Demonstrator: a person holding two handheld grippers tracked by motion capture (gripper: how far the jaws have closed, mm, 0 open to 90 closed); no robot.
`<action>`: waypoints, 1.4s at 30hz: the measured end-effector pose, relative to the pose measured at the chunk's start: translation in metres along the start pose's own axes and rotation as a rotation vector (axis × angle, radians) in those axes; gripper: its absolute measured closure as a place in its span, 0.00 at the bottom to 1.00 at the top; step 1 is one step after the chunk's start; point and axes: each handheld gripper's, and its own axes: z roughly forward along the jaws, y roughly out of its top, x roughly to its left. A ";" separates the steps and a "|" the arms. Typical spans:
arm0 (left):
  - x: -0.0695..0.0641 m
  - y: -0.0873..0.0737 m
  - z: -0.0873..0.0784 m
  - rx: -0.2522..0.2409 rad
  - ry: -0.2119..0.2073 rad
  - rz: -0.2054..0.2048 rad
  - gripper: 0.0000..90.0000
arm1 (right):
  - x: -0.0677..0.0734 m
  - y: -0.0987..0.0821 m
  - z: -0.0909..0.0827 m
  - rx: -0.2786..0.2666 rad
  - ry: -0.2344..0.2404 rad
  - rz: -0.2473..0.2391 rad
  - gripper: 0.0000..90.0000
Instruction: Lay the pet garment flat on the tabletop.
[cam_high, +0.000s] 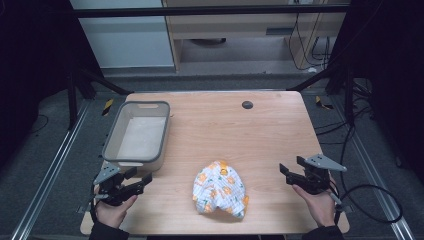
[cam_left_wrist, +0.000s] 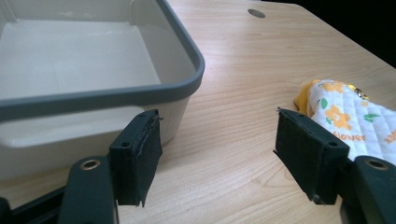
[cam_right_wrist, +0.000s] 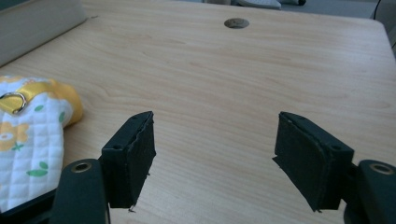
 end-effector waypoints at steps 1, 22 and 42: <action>-0.001 0.003 0.001 -0.006 0.001 0.008 0.34 | 0.000 0.002 0.000 -0.009 -0.005 -0.005 0.32; -0.039 0.055 0.041 -0.040 -0.053 0.099 0.33 | 0.024 0.050 0.010 -0.056 0.066 -0.057 0.30; -0.070 0.039 0.083 0.092 -0.119 0.175 0.31 | 0.060 0.047 0.030 -0.008 0.193 -0.115 0.31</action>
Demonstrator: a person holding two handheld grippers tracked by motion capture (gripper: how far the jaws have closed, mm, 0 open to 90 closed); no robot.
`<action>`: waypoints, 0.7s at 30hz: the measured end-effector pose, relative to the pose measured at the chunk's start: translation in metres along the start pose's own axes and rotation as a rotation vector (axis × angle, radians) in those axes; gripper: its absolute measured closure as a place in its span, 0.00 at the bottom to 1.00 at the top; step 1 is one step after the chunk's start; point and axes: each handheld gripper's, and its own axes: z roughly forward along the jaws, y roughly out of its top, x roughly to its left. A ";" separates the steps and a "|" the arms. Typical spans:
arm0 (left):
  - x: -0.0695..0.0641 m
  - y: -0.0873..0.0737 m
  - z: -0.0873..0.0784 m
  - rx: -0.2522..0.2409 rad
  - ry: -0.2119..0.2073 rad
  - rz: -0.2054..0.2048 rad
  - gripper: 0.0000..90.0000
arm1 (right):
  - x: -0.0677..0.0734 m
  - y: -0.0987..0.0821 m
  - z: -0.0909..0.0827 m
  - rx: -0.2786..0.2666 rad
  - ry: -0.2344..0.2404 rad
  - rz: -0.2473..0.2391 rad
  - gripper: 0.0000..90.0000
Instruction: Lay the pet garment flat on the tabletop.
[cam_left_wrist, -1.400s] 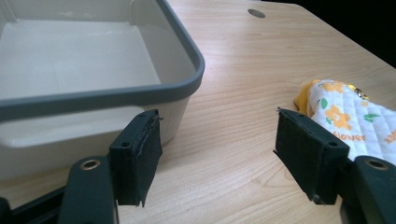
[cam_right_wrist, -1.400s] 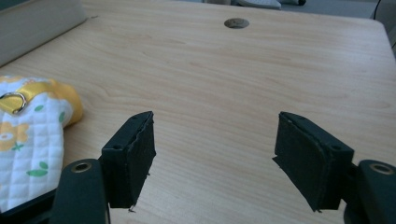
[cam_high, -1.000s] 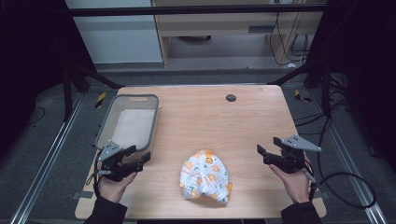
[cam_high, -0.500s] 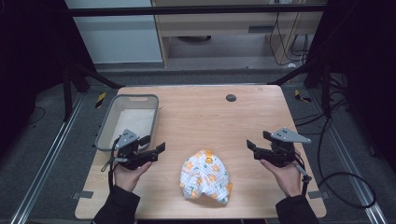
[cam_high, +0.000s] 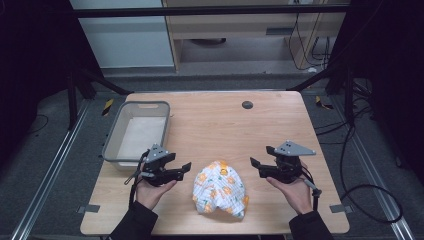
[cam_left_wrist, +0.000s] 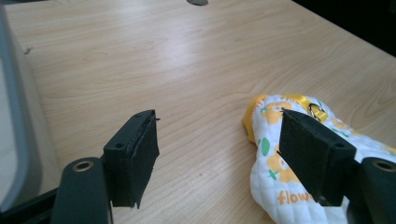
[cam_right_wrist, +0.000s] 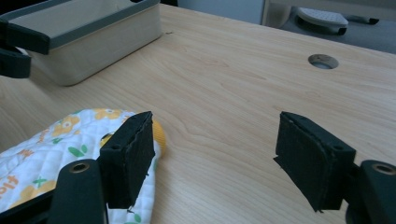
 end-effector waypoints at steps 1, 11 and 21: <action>-0.001 0.000 0.002 0.004 -0.001 0.002 0.31 | 0.002 0.000 0.002 0.001 0.004 -0.002 0.31; -0.013 -0.007 0.019 0.066 -0.022 0.038 0.32 | 0.017 -0.007 0.023 0.055 0.062 -0.026 0.33; -0.019 -0.015 0.036 0.122 -0.036 0.064 0.33 | 0.024 -0.020 0.039 0.108 0.100 -0.038 0.36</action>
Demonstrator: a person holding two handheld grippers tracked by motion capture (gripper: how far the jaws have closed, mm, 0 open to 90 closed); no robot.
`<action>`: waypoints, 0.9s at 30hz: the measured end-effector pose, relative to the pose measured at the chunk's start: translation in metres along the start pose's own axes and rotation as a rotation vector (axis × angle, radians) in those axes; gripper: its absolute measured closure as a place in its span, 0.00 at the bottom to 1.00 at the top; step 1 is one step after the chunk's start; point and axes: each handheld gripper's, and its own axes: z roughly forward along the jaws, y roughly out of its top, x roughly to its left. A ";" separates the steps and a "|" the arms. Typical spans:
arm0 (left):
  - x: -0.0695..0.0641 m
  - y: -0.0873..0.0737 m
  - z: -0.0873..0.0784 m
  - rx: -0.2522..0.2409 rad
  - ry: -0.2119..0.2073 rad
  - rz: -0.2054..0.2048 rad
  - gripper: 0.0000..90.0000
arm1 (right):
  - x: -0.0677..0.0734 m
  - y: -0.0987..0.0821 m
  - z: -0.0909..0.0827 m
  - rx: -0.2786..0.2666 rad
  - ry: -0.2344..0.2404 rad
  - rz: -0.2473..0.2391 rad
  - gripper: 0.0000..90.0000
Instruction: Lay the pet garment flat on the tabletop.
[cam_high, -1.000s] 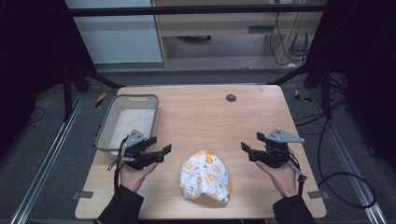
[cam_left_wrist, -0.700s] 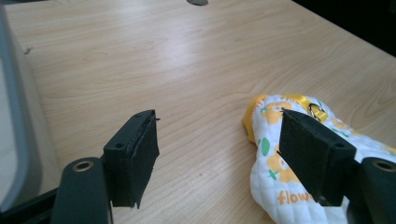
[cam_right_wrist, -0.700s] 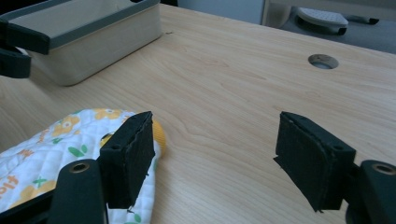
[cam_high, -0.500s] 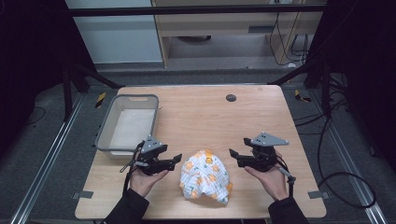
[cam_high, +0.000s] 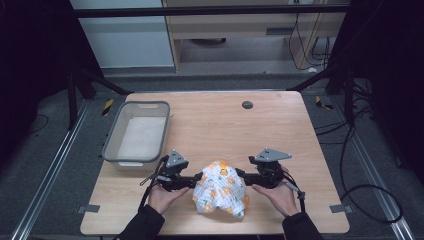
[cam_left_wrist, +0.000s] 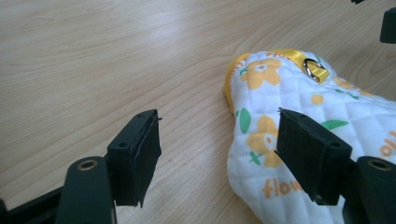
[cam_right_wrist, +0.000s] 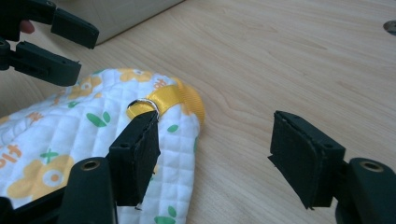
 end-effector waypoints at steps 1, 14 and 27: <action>0.000 0.000 0.002 0.001 0.000 -0.001 0.33 | 0.001 -0.001 0.002 0.007 0.001 -0.003 0.37; -0.004 -0.006 0.015 0.046 -0.047 0.016 0.38 | 0.005 -0.013 0.024 0.057 0.075 -0.001 0.41; -0.011 -0.013 0.028 0.109 -0.128 0.034 0.65 | 0.010 -0.021 0.037 0.127 0.141 -0.008 0.60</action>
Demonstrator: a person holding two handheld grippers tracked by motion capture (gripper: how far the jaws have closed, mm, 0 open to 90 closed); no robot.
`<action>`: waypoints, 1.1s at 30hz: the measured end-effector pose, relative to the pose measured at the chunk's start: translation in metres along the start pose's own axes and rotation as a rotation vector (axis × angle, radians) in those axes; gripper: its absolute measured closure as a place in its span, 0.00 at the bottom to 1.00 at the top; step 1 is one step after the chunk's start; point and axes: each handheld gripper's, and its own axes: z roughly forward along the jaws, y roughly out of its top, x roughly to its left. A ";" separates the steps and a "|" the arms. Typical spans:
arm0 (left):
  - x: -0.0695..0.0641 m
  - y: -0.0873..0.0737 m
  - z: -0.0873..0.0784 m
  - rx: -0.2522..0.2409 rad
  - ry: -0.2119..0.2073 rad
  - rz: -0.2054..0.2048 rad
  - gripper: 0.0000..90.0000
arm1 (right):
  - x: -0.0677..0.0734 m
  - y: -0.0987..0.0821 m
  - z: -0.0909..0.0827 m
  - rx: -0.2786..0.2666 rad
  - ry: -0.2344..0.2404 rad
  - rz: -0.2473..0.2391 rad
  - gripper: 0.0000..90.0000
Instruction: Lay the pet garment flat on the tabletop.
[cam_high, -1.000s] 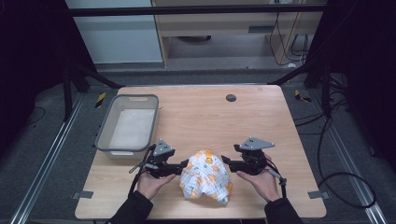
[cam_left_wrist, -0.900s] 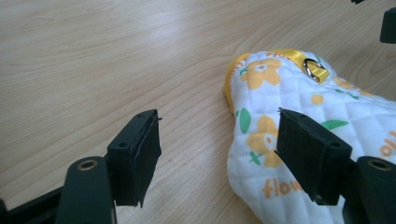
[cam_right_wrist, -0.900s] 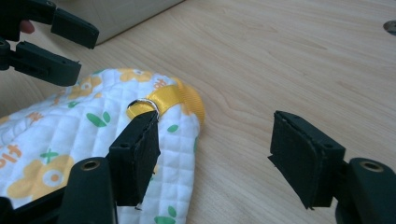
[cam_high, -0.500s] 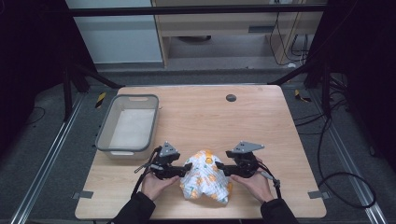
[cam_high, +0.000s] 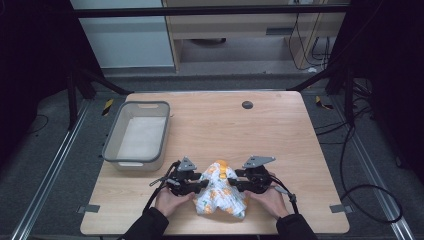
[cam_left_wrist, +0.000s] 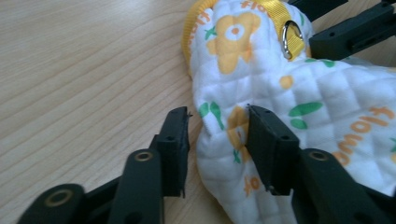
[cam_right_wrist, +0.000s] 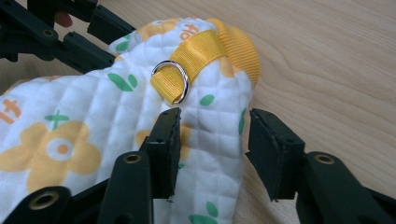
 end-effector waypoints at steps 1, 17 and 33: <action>-0.001 0.000 0.001 0.007 -0.007 0.000 0.68 | 0.000 0.000 0.001 0.004 0.002 -0.004 0.62; -0.007 0.003 0.000 0.026 -0.017 0.002 0.90 | 0.003 0.002 -0.002 0.036 -0.006 -0.018 0.94; -0.026 0.023 -0.053 -0.153 0.011 0.074 0.90 | 0.012 0.019 -0.048 -0.118 -0.057 -0.092 0.94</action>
